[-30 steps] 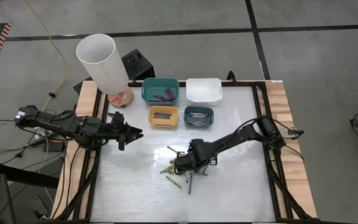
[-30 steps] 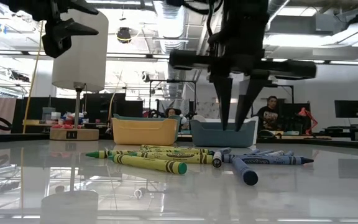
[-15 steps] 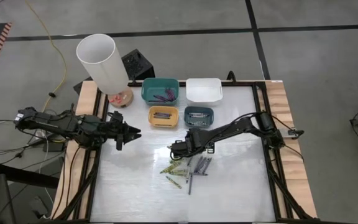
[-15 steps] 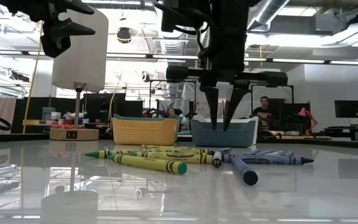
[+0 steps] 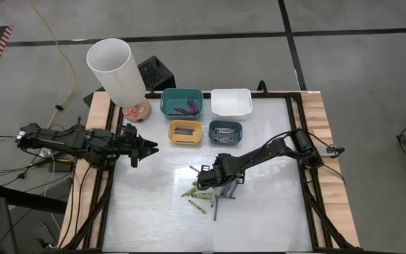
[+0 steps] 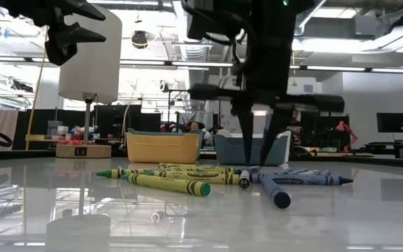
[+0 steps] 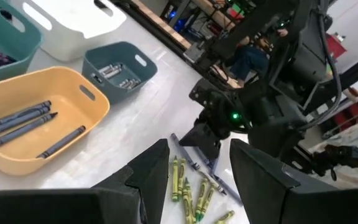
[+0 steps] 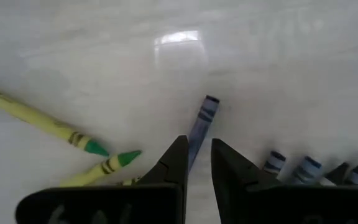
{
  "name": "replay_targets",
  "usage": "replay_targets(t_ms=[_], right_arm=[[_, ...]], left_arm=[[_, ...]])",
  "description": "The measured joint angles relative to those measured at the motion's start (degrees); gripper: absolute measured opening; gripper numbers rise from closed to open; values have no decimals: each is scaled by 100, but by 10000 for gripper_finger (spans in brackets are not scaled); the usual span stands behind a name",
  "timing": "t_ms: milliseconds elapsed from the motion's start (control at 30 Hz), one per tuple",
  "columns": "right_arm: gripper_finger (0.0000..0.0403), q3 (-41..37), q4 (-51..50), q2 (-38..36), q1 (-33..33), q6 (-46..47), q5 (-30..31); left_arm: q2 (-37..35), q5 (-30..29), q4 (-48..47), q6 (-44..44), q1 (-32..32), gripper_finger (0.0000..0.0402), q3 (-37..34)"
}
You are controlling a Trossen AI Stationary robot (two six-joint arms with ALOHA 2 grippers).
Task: Sort crayons
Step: Put the blue crayon into the yellow bin
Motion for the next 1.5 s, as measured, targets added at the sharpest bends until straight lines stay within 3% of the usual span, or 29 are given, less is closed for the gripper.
replay_targets(t_ms=[533, 767, 867, 1500], right_arm=[[64, -231, 614, 140, -66, -206, -369], [10, -233, 671, 146, -137, -640, -412], [8, -233, 689, 148, -179, -806, -410], [1, 448, -147, -23, -633, -2502, -96]], left_arm=[[0, 151, -147, -28, 2, 160, 0], [1, 147, -178, -28, 2, 160, 0], [0, 146, -179, -71, 2, 160, 0], [14, -97, -179, -373, 2, 160, 0]])
